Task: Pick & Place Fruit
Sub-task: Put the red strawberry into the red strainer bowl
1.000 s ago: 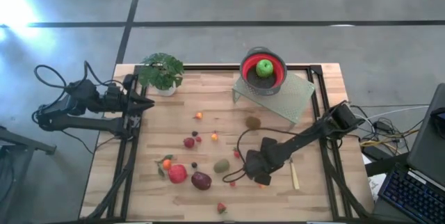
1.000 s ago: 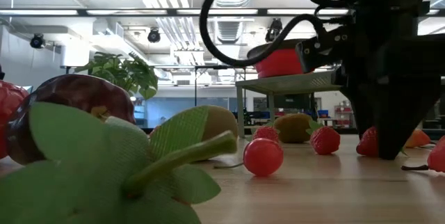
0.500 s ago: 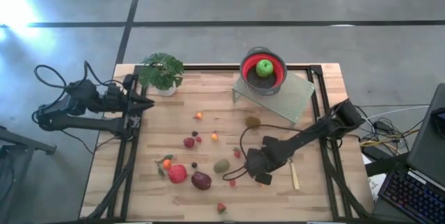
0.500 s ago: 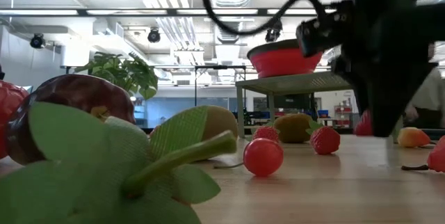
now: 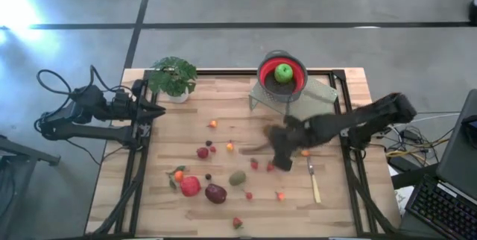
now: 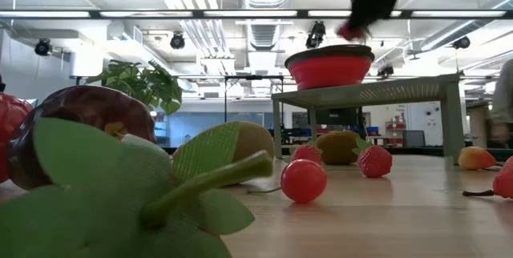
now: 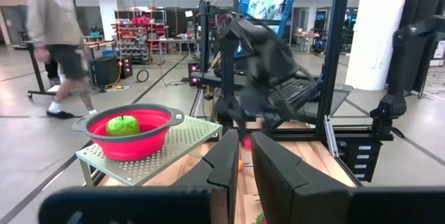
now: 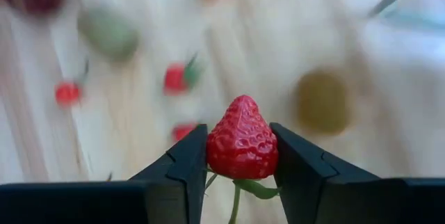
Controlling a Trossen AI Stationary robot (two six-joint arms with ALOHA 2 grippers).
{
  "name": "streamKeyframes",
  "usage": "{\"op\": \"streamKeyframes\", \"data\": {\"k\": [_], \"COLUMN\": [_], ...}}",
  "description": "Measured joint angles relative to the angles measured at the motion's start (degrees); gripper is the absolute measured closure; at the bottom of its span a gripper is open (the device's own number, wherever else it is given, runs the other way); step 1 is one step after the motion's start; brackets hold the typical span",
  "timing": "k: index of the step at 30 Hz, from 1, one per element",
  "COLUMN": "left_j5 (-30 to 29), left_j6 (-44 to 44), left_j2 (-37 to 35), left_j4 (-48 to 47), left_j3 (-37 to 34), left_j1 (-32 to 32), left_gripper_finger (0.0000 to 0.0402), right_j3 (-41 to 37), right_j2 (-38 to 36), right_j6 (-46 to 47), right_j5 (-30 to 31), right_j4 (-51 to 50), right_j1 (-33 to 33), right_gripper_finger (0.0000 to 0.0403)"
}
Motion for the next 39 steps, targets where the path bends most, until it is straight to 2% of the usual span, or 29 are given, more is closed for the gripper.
{"op": "streamKeyframes", "data": {"k": [9,16,21,28,39], "left_j5": [0.00,0.00,0.00,0.00,0.00], "left_j6": [-0.01,-0.02,0.00,-0.02,-0.02], "left_j2": [0.00,0.00,0.00,0.00,0.00], "left_j4": [0.00,0.00,0.00,0.00,0.00], "left_j3": [0.02,0.00,0.00,0.00,0.00], "left_j1": [-0.01,0.00,-0.02,-0.02,-0.02], "left_gripper_finger": [0.0355,0.0355,0.0355,0.0355,0.0355], "right_j3": [5.52,7.70,5.87,2.57,-0.17], "right_j2": [-11.30,-12.82,-12.76,-12.73,-9.76], "right_j6": [-9.80,-16.32,-18.77,-20.91,-21.73], "right_j5": [0.17,-1.91,-5.04,-7.57,-7.76], "right_j4": [-1.07,-7.98,-9.06,-5.80,-2.84], "right_j1": [-17.76,-33.35,-41.04,-46.02,-46.51], "right_gripper_finger": [0.0271,0.0276,0.0271,0.0272,0.0264]}}
